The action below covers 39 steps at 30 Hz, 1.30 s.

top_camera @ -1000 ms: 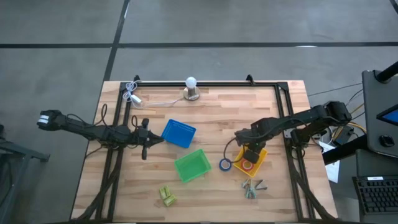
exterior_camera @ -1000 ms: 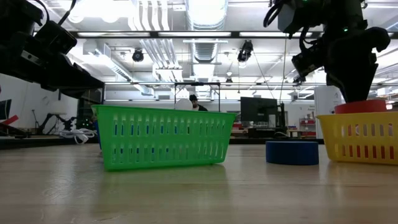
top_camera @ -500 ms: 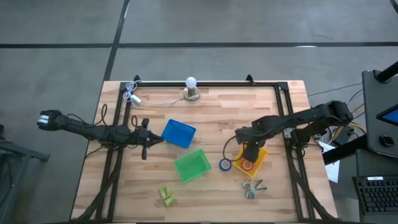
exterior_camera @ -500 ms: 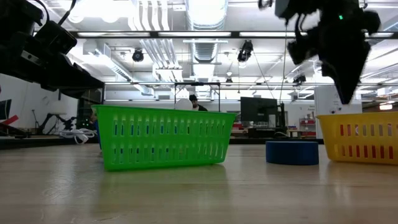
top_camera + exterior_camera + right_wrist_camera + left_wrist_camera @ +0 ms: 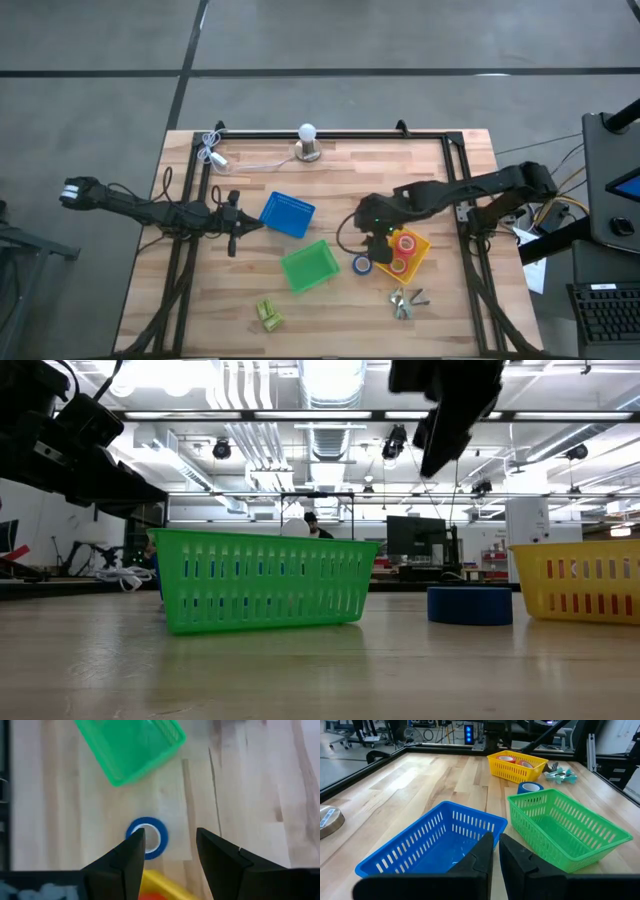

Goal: Pick and place Stapler, Stapler remover, tape
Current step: Put the blue tape into the yellow bin

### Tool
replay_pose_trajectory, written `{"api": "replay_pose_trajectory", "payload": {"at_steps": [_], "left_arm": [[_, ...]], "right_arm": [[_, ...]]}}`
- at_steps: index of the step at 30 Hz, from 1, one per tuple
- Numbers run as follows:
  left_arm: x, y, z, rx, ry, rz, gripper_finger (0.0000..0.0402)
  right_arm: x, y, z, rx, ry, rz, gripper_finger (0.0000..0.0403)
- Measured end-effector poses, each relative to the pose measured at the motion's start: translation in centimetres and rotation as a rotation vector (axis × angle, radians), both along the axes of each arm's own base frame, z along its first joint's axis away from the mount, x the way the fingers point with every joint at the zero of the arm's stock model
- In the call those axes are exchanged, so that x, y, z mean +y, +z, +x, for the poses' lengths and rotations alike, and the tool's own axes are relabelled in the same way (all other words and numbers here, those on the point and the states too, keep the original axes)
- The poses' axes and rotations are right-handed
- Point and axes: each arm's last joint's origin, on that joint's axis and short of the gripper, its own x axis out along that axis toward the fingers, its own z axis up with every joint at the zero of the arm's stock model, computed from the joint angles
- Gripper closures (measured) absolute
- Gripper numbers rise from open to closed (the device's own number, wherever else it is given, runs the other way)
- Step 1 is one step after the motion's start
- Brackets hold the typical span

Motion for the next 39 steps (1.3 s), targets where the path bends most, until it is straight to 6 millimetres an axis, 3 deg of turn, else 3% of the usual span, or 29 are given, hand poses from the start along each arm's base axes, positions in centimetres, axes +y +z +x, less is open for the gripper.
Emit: {"api": "replay_pose_trajectory", "payload": {"at_steps": [5,11,28,33,39], "left_arm": [[0.0,0.0,0.0,0.001,0.000,0.000,0.0367],[0.0,0.0,0.0,0.003,0.000,0.001,0.0367],[0.0,-0.1,0.0,0.009,0.000,0.002,0.0367],[0.0,-0.1,0.0,0.009,0.000,0.002,0.0367],[0.0,-0.1,0.0,0.010,0.000,0.002,0.0367]], "right_arm": [[0.3,-3.1,2.4,0.093,0.053,-0.029,0.0220],[0.8,-6.2,3.5,0.230,0.168,-0.007,0.0201],[1.6,-10.3,5.0,0.261,0.329,-0.033,0.0201],[1.7,-11.3,5.3,0.286,0.339,-0.001,0.0227],[1.4,-10.5,5.3,0.281,0.327,0.020,0.0308]]}}
